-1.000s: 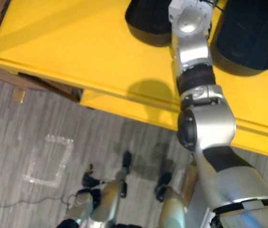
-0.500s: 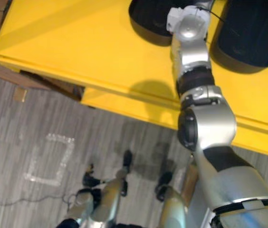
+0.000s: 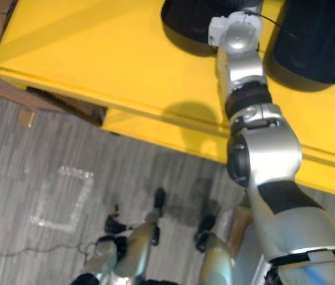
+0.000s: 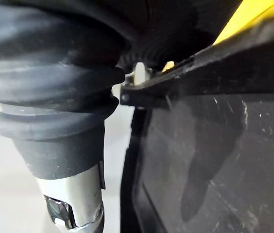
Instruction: Walk over and take plastic housings, then place them on the shelf
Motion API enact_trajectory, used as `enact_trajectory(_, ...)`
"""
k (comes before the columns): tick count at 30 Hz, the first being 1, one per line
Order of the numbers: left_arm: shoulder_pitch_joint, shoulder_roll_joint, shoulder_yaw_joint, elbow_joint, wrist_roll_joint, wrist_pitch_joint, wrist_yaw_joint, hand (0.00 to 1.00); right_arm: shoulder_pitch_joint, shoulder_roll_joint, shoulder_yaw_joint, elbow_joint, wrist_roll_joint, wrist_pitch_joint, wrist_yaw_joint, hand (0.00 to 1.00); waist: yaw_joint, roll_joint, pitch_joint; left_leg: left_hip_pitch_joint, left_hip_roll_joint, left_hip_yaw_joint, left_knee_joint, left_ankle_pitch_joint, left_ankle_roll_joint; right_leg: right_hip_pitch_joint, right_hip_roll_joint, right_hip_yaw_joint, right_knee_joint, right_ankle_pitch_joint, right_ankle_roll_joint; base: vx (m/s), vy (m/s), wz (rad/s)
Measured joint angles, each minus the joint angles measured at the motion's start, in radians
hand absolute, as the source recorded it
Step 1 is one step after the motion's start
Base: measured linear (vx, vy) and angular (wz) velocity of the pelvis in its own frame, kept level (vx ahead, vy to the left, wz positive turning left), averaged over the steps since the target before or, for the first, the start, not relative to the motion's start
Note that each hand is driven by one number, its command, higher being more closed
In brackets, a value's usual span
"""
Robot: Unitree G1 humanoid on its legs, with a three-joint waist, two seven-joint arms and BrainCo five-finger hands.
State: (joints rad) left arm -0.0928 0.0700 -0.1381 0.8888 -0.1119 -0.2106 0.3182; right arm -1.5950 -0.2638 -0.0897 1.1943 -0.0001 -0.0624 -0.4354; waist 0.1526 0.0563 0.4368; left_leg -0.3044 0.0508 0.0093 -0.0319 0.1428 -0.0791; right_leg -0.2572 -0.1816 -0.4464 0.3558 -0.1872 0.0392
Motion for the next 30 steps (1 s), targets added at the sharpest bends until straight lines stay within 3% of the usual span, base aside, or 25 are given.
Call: enact_trajectory(30,0.0,0.0,0.003,-0.001,0.0,-0.003,-0.02,0.0,-0.028,-0.019,0.122,0.001,-0.051,-0.002,0.06,0.0,0.002,0.001,0.0,-0.011,0.0,-0.006,0.004,0.0,0.0,-0.001,0.0,-0.016,-0.001,-0.001,-0.002,0.0,0.0,0.01)
